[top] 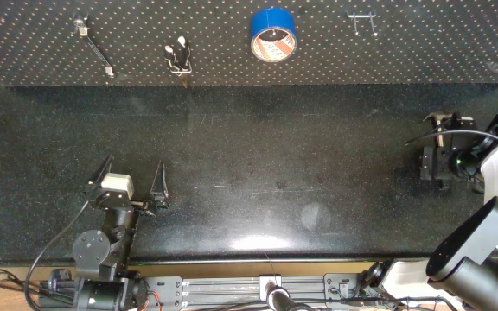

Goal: Place Tools Onto Pegboard

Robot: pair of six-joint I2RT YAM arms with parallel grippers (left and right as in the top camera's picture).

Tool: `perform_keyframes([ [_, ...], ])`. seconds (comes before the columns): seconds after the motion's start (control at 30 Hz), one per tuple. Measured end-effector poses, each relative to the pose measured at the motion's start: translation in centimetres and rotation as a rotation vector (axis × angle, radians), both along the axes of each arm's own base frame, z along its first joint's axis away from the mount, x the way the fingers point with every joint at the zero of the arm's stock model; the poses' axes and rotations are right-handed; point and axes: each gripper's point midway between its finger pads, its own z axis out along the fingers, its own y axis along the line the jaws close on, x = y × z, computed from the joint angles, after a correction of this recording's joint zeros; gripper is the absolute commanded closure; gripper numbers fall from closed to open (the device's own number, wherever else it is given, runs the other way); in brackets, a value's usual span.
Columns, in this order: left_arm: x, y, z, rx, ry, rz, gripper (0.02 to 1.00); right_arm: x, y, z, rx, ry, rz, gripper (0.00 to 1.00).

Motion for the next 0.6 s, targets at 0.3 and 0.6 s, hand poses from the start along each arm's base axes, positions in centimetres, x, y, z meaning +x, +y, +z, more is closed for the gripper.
perform_keyframes([
  [0.3, 0.0, 0.0, 0.0, 0.000, 0.000, 0.000, 0.023, -0.6, 0.4, -1.0, 0.019, 0.042, 0.049, 0.007],
  [0.6, 0.0, 0.0, 0.0, 0.000, 0.000, 0.000, 0.023, -1.2, -0.1, -1.4, -0.015, 0.080, 0.089, 0.001],
])
